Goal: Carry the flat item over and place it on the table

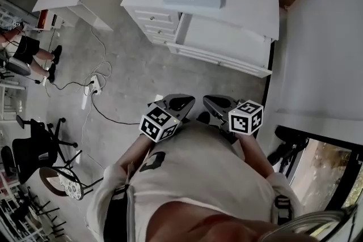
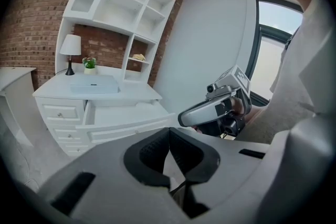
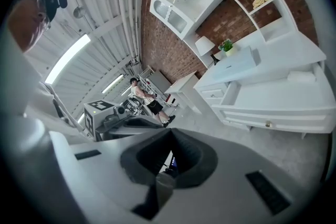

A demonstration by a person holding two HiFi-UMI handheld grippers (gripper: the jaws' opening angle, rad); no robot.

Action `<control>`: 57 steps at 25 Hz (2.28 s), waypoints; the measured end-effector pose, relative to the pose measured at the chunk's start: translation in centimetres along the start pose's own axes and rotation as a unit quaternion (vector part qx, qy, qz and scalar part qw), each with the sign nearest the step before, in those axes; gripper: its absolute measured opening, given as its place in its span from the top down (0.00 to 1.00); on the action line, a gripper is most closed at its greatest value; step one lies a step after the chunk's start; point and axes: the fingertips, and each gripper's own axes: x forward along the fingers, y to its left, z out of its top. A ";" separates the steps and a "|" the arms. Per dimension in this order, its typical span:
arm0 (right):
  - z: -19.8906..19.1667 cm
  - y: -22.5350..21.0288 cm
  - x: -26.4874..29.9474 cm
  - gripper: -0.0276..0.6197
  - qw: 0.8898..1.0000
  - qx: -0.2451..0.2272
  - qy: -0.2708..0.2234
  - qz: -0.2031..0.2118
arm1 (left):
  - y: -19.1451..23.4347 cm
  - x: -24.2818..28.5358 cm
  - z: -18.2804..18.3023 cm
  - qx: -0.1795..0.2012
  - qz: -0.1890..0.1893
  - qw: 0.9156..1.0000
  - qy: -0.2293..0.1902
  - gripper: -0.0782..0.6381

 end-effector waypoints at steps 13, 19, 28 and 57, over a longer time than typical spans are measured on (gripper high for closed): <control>1.3 -3.7 0.9 0.94 0.999 -0.004 0.037 -0.023 | 2.9 2.8 1.4 -0.013 0.002 1.000 -0.009 0.86; 4.4 -6.3 3.2 0.94 0.997 0.020 0.027 -0.065 | 7.0 3.9 3.6 -0.008 -0.027 1.000 -0.013 0.86; 8.7 -8.2 9.7 0.94 0.992 -0.002 0.078 -0.097 | 15.3 3.7 5.9 -0.032 -0.043 0.998 -0.022 0.86; 17.6 -14.5 20.0 0.94 0.985 0.034 0.108 -0.132 | 40.6 1.8 11.7 -0.088 0.075 0.992 -0.055 0.86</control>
